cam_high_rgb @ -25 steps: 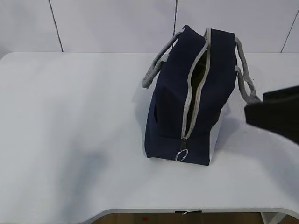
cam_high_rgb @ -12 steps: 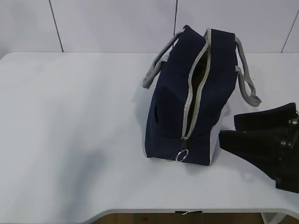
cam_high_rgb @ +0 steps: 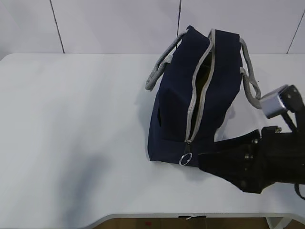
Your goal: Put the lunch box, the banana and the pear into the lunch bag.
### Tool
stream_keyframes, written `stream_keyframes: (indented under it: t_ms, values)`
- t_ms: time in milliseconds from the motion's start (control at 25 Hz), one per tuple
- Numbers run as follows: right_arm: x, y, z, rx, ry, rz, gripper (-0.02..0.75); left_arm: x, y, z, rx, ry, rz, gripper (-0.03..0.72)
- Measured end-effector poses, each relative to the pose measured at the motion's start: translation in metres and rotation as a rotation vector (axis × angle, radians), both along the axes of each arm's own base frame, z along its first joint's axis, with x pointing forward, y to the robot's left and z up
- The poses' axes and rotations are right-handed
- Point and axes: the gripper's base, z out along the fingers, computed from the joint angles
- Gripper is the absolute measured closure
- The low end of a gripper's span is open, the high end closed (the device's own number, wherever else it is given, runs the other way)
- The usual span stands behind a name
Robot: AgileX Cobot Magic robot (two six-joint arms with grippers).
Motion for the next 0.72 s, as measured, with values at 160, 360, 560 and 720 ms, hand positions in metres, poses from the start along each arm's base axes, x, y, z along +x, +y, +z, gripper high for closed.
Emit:
stream_keyframes:
  t_ms: [160,360,560,720]
  values:
    - [0.006,0.008,-0.018,0.037,0.047,0.097,0.335,0.000,0.000,0.000,0.000,0.000,0.000,0.251]
    - [0.008,0.012,-0.030,0.040,0.033,0.172,0.375,0.000,0.000,0.000,-0.002,0.000,0.000,0.253]
    - [0.010,0.013,-0.030,-0.001,-0.074,0.237,0.367,0.000,0.000,0.000,-0.002,0.000,0.000,0.253]
    - [0.011,0.012,-0.032,-0.041,-0.112,0.251,0.343,0.000,0.000,0.000,-0.002,0.000,0.000,0.254]
